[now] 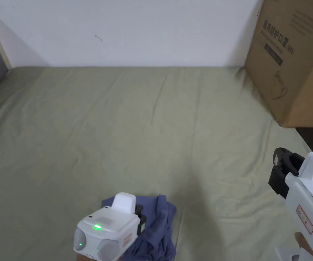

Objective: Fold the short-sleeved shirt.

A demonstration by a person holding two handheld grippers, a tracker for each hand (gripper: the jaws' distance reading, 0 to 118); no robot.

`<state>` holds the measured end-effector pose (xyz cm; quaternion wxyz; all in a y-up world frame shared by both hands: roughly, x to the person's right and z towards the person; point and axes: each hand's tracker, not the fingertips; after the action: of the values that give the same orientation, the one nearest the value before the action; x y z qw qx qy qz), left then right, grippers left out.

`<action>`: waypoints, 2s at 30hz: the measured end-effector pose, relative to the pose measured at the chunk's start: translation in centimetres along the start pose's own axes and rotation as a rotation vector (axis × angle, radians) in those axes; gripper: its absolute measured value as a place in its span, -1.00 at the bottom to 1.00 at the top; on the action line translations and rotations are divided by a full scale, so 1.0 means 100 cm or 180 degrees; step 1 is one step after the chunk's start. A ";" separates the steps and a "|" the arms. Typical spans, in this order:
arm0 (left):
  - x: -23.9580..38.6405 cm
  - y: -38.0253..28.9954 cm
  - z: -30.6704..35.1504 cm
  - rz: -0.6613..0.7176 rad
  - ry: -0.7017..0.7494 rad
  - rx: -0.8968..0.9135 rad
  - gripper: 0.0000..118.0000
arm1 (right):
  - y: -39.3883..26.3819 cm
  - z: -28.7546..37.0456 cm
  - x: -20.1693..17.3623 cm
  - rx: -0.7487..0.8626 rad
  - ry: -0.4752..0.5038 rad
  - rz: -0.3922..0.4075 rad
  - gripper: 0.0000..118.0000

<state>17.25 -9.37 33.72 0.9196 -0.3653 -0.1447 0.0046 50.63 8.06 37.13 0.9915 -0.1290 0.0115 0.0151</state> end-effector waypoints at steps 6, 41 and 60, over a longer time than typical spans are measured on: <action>0.044 -0.016 -0.032 -0.0232 -0.0207 -0.0212 -1.00 | -0.004 -0.001 0.010 -0.0063 -0.0061 0.0010 -1.00; -0.054 0.120 0.164 0.0011 0.0792 0.1854 -1.00 | 0.037 0.018 -0.054 0.0432 0.0140 -0.0037 -1.00; -0.098 0.097 0.193 0.0094 0.1127 0.2007 -1.00 | 0.018 -0.001 -0.098 0.0329 0.0328 0.0001 -1.00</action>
<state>3.64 9.59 37.97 0.9977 -0.0610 0.0307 -0.0010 40.80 9.55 36.87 0.9949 -0.0782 0.0632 0.0079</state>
